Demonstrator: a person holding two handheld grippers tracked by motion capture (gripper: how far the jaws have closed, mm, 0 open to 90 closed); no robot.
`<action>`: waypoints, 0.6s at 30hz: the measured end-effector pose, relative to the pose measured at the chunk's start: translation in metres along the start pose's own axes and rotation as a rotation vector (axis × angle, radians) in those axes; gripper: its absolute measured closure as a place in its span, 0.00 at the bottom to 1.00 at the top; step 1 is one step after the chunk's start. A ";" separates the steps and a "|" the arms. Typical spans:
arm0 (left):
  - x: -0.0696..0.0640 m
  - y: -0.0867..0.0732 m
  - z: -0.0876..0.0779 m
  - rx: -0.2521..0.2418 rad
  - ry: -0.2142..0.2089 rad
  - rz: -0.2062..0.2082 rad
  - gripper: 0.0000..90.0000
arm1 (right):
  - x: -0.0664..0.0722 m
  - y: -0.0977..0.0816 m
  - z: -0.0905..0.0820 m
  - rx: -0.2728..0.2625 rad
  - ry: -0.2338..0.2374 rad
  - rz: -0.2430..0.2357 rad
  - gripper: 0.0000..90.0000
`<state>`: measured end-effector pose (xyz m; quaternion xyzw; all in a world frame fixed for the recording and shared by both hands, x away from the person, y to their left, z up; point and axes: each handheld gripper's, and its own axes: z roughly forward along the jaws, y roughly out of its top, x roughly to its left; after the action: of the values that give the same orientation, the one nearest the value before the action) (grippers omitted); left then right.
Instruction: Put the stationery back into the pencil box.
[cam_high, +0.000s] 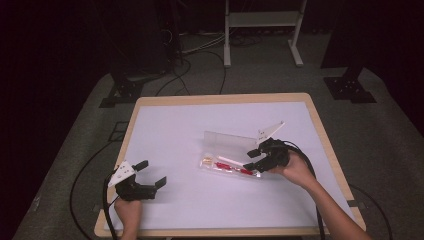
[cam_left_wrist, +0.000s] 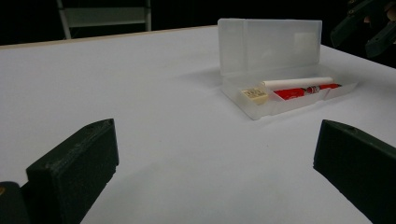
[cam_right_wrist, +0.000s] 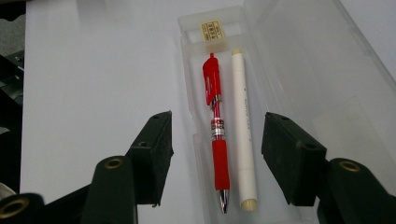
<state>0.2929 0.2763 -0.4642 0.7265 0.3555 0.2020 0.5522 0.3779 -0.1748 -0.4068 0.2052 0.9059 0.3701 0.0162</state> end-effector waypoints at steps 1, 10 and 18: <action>0.000 0.000 0.000 0.000 0.000 0.000 0.00 | 0.000 -0.001 -0.001 0.001 -0.001 0.004 0.47; 0.000 0.000 0.000 -0.001 0.000 0.002 0.00 | 0.001 -0.010 -0.005 -0.006 -0.002 0.008 0.47; 0.000 0.000 0.000 0.001 0.001 0.000 0.00 | 0.000 -0.021 -0.009 -0.004 -0.007 0.021 0.47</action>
<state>0.2929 0.2758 -0.4641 0.7268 0.3558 0.2023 0.5516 0.3688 -0.1937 -0.4146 0.2158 0.9028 0.3716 0.0158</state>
